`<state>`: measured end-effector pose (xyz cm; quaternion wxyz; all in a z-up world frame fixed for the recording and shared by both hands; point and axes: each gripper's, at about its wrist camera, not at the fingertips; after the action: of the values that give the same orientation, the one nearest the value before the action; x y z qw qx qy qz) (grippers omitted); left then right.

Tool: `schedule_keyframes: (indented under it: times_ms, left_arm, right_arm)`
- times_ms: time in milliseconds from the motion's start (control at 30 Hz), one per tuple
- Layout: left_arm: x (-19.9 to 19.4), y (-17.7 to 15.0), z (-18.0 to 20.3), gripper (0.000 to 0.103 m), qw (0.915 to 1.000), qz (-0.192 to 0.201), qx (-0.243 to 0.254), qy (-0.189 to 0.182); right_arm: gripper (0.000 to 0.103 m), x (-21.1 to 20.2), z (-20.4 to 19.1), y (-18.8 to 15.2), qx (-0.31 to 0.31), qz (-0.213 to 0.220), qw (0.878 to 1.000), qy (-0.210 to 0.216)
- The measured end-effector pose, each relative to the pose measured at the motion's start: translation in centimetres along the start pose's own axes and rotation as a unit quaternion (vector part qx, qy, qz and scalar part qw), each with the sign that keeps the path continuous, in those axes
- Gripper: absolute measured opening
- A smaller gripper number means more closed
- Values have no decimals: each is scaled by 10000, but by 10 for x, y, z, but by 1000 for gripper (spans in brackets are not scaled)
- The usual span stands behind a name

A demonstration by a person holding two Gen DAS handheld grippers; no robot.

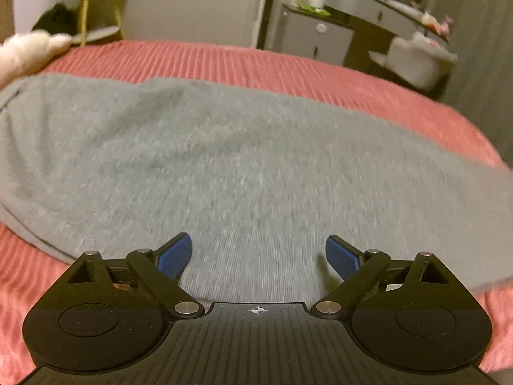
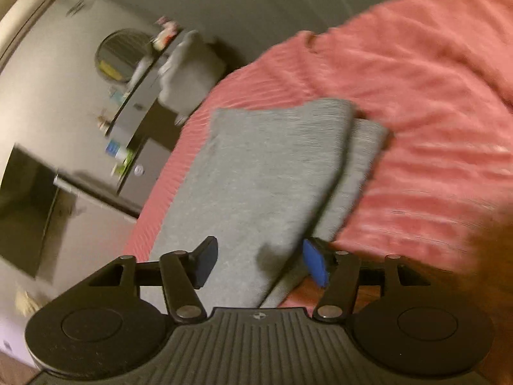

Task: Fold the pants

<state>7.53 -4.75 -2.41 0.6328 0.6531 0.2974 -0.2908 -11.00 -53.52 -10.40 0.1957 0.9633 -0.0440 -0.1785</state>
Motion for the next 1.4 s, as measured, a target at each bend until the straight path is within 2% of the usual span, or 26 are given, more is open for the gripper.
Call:
schedule_keyframes:
  times_ms: [100,133,167,233,300,400,433,533,733,933,1167,1200,1333,1400]
  left_arm:
    - [-2,-3,-6,93,9994,-88,-300,-150]
    - [-1,-1,-12,92,9980,-171,-555,-234]
    - [-4,-1,-13,90,9961,-230,-798,-299]
    - [-4,0,-33,82,9860,-413,-1509,-573]
    - [-1,-2,-55,77,9722,-586,-2095,-863]
    - [7,-6,-83,58,9553,-821,-2639,-1053]
    - [9,-8,-90,55,9513,-876,-2744,-1095]
    - [8,-13,-102,56,9425,-930,-2997,-1148]
    - [12,-15,-110,57,9383,-1035,-3143,-1000]
    - [6,-18,-113,63,9441,-985,-3045,-789]
    - [19,-18,-125,61,9313,-920,-3401,-925]
    - [19,-18,-126,57,9295,-881,-3452,-951]
    - [20,-16,-124,42,9374,-869,-3269,-828]
    - [24,-15,-125,35,9372,-897,-3272,-806]
  right_arm:
    - [41,-3,4,4,88,87,9999,20]
    - [34,1,5,7,71,96,9999,-24]
    - [19,14,10,14,77,102,9999,-56]
    - [8,20,14,15,218,91,9997,33]
    - [8,27,18,17,384,101,9992,103]
    - [8,33,30,21,595,108,9980,167]
    - [8,35,33,22,665,98,9975,200]
    - [8,35,40,25,758,60,9968,236]
    - [8,35,40,20,605,94,9978,236]
    - [8,38,35,16,263,123,9994,178]
    - [8,42,28,12,5,189,9998,-13]
    - [8,42,27,11,-17,226,9997,-27]
    - [8,42,26,9,3,306,9995,-70]
    - [8,43,23,10,56,276,9995,-135]
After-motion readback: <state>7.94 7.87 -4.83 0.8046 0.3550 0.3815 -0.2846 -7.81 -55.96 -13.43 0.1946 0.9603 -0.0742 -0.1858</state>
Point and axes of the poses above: each gripper's, at about its wrist camera, not at the fingertips, and x roughly the way its jaws point, z to its right, y to its top, and after that the axes turned 14 degrees about y, right-handed
